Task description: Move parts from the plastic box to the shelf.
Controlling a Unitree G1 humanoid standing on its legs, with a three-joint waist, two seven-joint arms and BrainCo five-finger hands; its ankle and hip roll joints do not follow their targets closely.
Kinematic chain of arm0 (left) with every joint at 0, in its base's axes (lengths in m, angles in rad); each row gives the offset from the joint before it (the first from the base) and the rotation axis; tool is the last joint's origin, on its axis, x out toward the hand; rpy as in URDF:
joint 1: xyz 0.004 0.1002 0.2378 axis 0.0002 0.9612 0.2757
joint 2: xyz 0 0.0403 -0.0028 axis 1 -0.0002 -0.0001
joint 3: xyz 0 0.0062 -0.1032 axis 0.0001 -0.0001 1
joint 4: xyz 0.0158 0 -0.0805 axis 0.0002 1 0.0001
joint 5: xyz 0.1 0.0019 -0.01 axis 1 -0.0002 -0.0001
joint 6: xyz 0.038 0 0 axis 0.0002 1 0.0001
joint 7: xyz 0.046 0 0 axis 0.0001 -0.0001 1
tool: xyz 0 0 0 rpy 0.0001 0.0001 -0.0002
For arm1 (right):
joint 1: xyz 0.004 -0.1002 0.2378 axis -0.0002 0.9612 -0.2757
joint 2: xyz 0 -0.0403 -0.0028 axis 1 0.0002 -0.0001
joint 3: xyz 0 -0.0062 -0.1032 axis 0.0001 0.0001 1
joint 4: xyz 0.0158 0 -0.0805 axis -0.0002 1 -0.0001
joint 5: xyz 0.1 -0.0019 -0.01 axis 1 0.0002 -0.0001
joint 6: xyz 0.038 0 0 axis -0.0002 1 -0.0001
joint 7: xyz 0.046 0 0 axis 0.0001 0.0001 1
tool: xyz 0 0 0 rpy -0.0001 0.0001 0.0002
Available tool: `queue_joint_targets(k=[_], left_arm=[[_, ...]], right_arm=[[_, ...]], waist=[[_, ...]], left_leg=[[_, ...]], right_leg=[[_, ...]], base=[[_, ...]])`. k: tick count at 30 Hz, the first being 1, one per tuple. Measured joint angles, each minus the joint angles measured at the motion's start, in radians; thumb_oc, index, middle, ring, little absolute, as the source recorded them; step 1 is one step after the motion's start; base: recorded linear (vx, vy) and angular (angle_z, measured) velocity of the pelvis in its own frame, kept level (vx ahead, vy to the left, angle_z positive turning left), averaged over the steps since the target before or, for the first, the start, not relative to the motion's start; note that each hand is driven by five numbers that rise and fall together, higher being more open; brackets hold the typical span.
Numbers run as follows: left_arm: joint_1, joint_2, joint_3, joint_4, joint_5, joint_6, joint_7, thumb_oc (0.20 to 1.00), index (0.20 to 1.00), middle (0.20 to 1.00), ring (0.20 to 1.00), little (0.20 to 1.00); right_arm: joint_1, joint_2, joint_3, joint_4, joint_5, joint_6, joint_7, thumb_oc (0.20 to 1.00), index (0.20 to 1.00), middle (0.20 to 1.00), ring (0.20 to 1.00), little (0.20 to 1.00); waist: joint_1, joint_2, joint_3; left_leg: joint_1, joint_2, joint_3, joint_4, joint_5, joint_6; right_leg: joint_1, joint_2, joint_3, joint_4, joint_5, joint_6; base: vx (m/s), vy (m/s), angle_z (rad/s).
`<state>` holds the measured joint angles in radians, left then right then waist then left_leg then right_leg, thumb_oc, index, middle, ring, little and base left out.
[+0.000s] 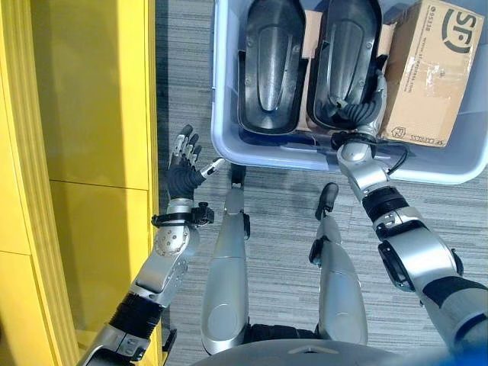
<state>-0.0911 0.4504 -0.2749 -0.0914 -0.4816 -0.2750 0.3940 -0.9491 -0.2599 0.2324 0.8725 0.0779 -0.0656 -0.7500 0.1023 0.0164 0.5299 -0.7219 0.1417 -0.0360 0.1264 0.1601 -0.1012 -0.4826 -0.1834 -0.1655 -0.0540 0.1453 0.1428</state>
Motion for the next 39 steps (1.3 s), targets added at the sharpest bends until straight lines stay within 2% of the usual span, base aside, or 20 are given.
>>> queue_joint_targets(k=[18, 21, 25, 29, 39], left_arm=[[-0.009, 0.000, 0.000, 0.000, 0.000, -0.003, 0.003, 1.000, 1.000, 1.000, 1.000, 1.000], [-0.010, 0.000, 0.000, 0.000, 0.000, -0.003, 0.004, 1.000, 1.000, 1.000, 1.000, 1.000], [-0.009, -0.001, 0.002, 0.001, 0.001, -0.003, 0.006, 1.000, 1.000, 1.000, 1.000, 1.000], [-0.011, -0.001, 0.001, 0.000, 0.001, -0.004, 0.005, 1.000, 1.000, 1.000, 1.000, 1.000], [-0.009, -0.001, 0.003, 0.000, 0.003, -0.003, 0.006, 1.000, 1.000, 1.000, 1.000, 1.000]], right_arm=[[0.015, -0.019, 0.003, -0.077, 0.015, -0.013, -0.009, 1.000, 1.000, 1.000, 1.000, 1.000], [0.037, -0.020, 0.002, -0.136, 0.015, 0.002, -0.007, 1.000, 1.000, 1.000, 1.000, 1.000], [0.155, -0.026, -0.002, -0.367, -0.012, -0.001, 0.004, 1.000, 1.000, 1.000, 1.000, 1.000], [0.174, -0.015, 0.004, -0.380, -0.033, -0.007, 0.011, 1.000, 1.000, 1.000, 1.000, 1.000], [0.273, -0.013, -0.027, -0.569, -0.054, -0.032, 0.023, 1.000, 1.000, 1.000, 1.000, 1.000]], waist=[[0.000, 0.001, -0.001], [0.001, 0.001, -0.001], [0.000, 0.001, -0.001], [-0.005, 0.001, -0.001], [-0.013, 0.000, 0.000]], left_leg=[[-0.031, -0.003, 0.000, 0.016, 0.000, 0.000], [-0.031, -0.003, 0.000, 0.016, 0.000, 0.001], [-0.031, -0.003, 0.000, 0.016, 0.000, 0.001], [-0.031, -0.004, 0.001, 0.016, 0.000, 0.001], [-0.031, -0.005, 0.001, 0.016, 0.000, 0.002]], right_leg=[[-0.028, -0.004, 0.001, 0.014, 0.000, 0.000], [-0.029, -0.004, 0.001, 0.014, 0.000, 0.000], [-0.031, -0.004, 0.001, 0.018, -0.002, 0.002], [-0.031, -0.005, 0.001, 0.021, -0.003, 0.002], [-0.032, -0.006, 0.001, 0.022, -0.004, 0.003]], base=[[0.00, 0.000, 0.00], [0.00, 0.000, 0.00], [0.00, 0.000, 0.00], [0.00, 0.000, 0.00], [0.00, 0.000, 0.00]])
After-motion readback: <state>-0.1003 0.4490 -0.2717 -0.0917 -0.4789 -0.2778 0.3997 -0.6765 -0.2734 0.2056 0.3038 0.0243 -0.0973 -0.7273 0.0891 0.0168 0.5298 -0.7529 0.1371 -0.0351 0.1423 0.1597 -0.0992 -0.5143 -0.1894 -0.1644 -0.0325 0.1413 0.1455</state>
